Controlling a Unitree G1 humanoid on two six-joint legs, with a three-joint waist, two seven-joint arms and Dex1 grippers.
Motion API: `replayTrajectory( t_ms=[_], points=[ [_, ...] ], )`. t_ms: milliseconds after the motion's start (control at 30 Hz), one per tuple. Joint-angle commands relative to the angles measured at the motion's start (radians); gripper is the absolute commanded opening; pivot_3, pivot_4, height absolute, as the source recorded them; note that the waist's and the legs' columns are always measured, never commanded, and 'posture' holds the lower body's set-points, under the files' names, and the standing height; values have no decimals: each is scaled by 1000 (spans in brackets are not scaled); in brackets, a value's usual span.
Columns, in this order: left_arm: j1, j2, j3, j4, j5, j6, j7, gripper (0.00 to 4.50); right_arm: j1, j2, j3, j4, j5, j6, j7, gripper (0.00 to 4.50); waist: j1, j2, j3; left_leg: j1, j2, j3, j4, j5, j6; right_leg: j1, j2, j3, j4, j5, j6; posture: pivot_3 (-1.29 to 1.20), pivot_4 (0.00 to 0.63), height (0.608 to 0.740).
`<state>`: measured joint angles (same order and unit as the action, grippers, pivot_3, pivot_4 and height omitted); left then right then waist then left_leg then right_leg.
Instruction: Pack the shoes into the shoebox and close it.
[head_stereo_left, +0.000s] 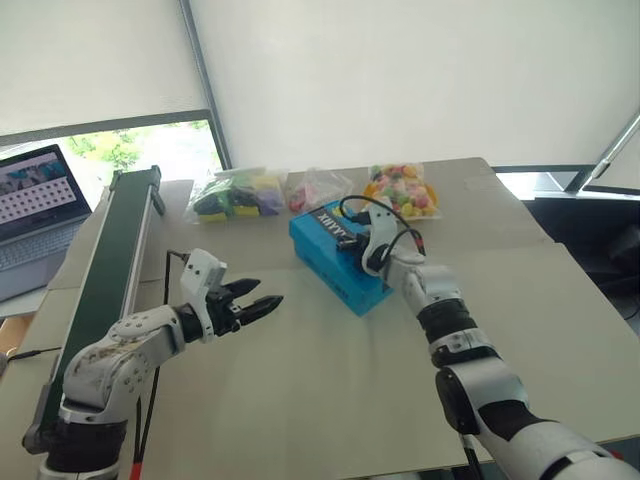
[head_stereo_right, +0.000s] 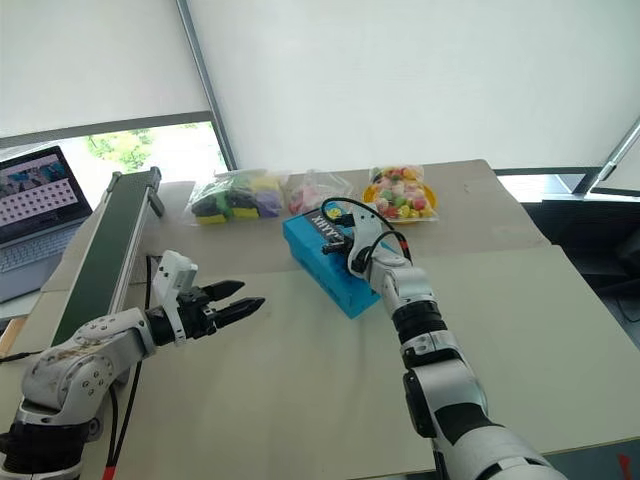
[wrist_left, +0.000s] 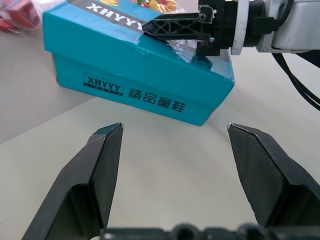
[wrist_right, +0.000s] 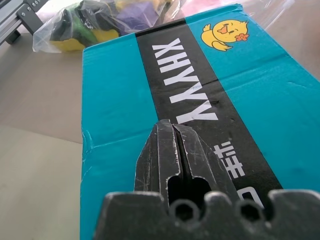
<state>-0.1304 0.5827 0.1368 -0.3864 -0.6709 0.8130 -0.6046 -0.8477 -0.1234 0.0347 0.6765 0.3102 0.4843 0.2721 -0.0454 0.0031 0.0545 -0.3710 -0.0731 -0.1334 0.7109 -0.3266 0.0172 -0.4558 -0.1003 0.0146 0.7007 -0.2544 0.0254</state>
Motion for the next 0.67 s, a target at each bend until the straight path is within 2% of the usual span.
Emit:
replayTrajectory(
  t_ms=[33,233,333,400,500,667],
  points=[
    [5,-19,41,-42,-10,-26,28,3588,18,5,-48,-63,4,45,-28,38,1,0,0,0,0,0,0,0,0,0,0,0,0,0,0,0,150,640],
    [5,-46,59,-42,4,-57,59,3588,46,3,-182,-369,139,164,-44,38,2,0,0,-6,2,-1,1,2,-4,-5,1,0,1,0,0,0,150,640],
    [2,-73,71,-35,16,-75,102,3588,82,-21,-293,-518,247,220,-50,38,3,1,0,-10,2,-2,1,3,-5,-7,-5,1,1,0,0,0,150,640],
    [6,-87,79,-36,16,-80,124,3588,100,-46,-335,-566,266,239,-69,38,4,1,0,-10,1,-3,1,3,-5,-7,-6,-1,2,0,0,0,150,640],
    [22,-102,82,-40,24,-91,145,3588,148,-127,-283,-603,187,253,-67,38,4,1,-1,-10,-2,-2,1,3,-5,-6,-7,-1,2,0,0,0,150,640],
    [39,-123,83,-43,40,-119,167,3588,177,-148,-247,-608,165,269,-58,38,-1,2,-1,-12,-4,3,1,3,-5,-4,-12,-1,-1,0,0,0,150,640]
  ],
)
